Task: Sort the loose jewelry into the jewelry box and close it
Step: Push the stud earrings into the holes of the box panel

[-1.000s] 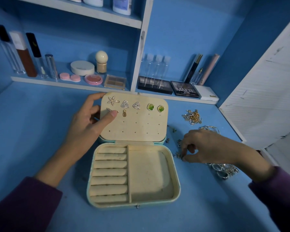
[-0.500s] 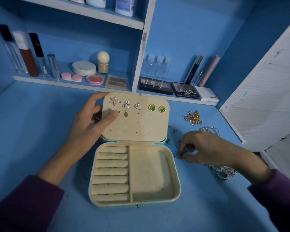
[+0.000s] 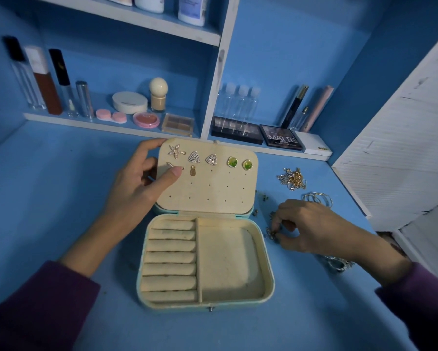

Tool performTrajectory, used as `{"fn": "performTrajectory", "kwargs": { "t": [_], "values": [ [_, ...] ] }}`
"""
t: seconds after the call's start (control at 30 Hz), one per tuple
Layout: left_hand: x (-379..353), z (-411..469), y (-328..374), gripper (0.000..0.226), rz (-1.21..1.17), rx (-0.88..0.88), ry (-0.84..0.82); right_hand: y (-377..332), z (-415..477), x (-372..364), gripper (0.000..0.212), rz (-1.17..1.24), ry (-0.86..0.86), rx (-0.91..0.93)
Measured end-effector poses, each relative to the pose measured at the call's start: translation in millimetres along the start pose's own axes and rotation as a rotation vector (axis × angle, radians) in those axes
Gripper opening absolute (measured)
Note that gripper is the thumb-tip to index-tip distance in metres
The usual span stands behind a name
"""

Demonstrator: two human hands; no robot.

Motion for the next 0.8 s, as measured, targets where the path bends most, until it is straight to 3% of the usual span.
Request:
{"fn": "performTrajectory", "kwargs": {
  "t": [0.5,0.7,0.8],
  "values": [
    [-0.2,-0.7,1.0,0.042,-0.001,-0.004,-0.010,5.1,1.1,2.7,0.006,0.054,0.117,0.075],
    [0.7,-0.4,0.9,0.041,0.011,-0.004,-0.011,6.4,2.1,18.9,0.018,0.478,0.421,-0.095],
    [-0.5,-0.6,0.9,0.045,0.007,-0.001,-0.020,2.1,3.6,19.8,0.017,0.635,0.469,-0.156]
  ]
}}
Point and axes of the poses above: each hand's wrist, its own z-axis towards the middle knuckle, its own x-axis out of the back of the hand, y = z × x, the point moved 4 cm from there along z, towards the middle knuckle, and after that the axes turned 5 degrees about z, right-handed, at the moved point
